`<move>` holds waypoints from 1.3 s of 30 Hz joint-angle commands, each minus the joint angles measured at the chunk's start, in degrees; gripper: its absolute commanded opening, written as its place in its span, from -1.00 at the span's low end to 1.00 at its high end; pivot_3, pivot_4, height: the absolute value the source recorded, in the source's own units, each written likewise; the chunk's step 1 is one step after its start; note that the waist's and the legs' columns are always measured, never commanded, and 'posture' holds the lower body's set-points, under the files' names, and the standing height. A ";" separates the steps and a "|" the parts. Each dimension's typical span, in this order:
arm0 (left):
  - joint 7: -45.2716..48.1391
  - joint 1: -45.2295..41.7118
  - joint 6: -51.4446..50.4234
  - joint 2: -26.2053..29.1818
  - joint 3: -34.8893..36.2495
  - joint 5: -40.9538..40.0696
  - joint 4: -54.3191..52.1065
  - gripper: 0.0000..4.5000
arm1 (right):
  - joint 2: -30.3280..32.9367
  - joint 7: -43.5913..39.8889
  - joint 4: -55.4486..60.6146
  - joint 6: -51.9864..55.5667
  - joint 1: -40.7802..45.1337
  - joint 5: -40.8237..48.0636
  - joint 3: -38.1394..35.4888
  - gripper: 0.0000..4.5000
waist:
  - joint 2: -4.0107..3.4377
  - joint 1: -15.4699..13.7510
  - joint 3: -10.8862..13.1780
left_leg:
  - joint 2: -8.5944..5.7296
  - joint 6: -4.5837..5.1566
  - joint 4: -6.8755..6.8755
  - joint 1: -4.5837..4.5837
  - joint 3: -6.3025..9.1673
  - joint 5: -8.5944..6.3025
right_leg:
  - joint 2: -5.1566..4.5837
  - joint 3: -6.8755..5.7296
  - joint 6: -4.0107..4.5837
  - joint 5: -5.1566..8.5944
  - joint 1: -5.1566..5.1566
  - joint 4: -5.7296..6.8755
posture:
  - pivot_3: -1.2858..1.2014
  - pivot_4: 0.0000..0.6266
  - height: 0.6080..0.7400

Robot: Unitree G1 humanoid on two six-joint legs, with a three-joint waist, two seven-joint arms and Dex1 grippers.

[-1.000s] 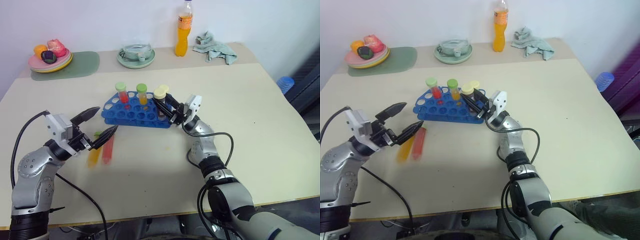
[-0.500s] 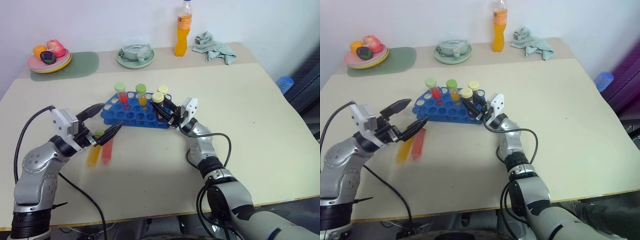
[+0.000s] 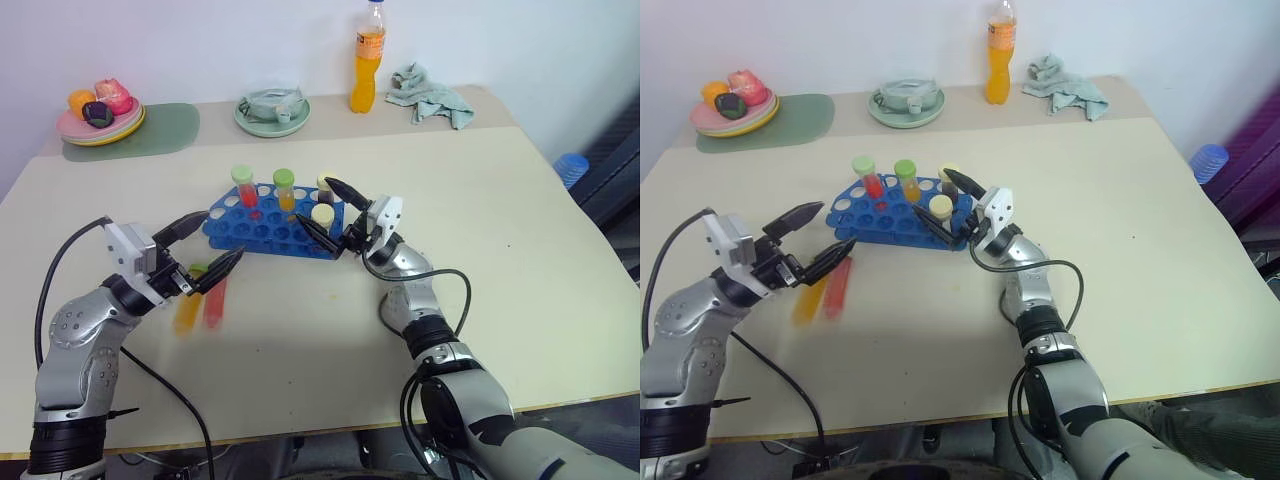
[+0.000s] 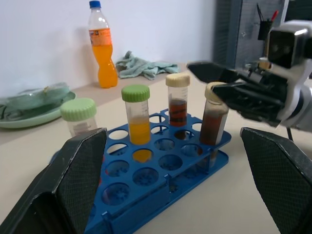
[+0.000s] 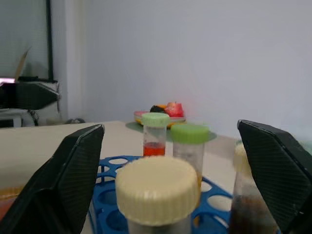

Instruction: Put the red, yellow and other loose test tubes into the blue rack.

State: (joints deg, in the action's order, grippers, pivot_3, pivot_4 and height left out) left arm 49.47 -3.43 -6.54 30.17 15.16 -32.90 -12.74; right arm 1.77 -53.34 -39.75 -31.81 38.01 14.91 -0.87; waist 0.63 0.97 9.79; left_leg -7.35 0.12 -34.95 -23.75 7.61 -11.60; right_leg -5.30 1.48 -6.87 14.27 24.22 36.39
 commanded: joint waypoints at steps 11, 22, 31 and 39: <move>-5.28 2.18 -16.15 2.26 2.34 -11.88 -9.39 1.00 | 15.96 4.38 38.24 24.55 -13.91 -0.17 2.53 0.98 | 0.00 -0.26 0.00 | 0.01 0.01 -0.01 -0.01 0.00 -0.01 | -0.13 0.01 0.01 0.01 -0.01 -0.01 | 0.03 -0.52 1.00; -29.11 3.75 -38.52 10.42 13.74 -28.48 -17.06 1.00 | 29.80 2.43 56.99 51.40 -14.03 22.90 -7.27 0.98 | -0.01 -0.29 0.03 | 0.08 0.05 -0.04 -0.04 0.01 -0.04 | -0.21 0.00 0.07 0.05 -0.32 -0.07 | 0.03 -0.52 1.00; -50.45 11.84 -64.63 25.57 22.98 -44.68 -16.09 1.00 | 34.35 -0.68 58.15 53.74 -18.61 22.43 -7.49 0.98 | 0.02 -1.15 0.06 | 0.15 0.05 -0.12 -0.05 0.01 -0.17 | -0.17 -0.05 0.17 0.11 -0.24 -0.13 | 0.03 -0.52 1.00; -56.26 11.04 -69.83 31.81 22.80 -51.63 -10.94 1.00 | 44.05 -12.58 59.54 52.07 -22.90 20.07 -5.17 0.98 | -0.01 -1.70 0.08 | 0.17 -0.08 -0.14 -0.04 -0.07 -0.25 | -0.21 -0.04 0.38 0.23 -0.23 -0.13 | 0.03 -0.52 1.00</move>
State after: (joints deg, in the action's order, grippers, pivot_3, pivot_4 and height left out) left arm -5.84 8.59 -76.24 60.73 37.72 -83.75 -23.95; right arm 45.08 -64.08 18.03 21.92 14.48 35.13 -6.06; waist 0.62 -0.73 9.87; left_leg -7.18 0.03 -35.08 -23.79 7.54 -11.86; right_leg -5.51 1.45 -6.48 14.50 23.99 36.25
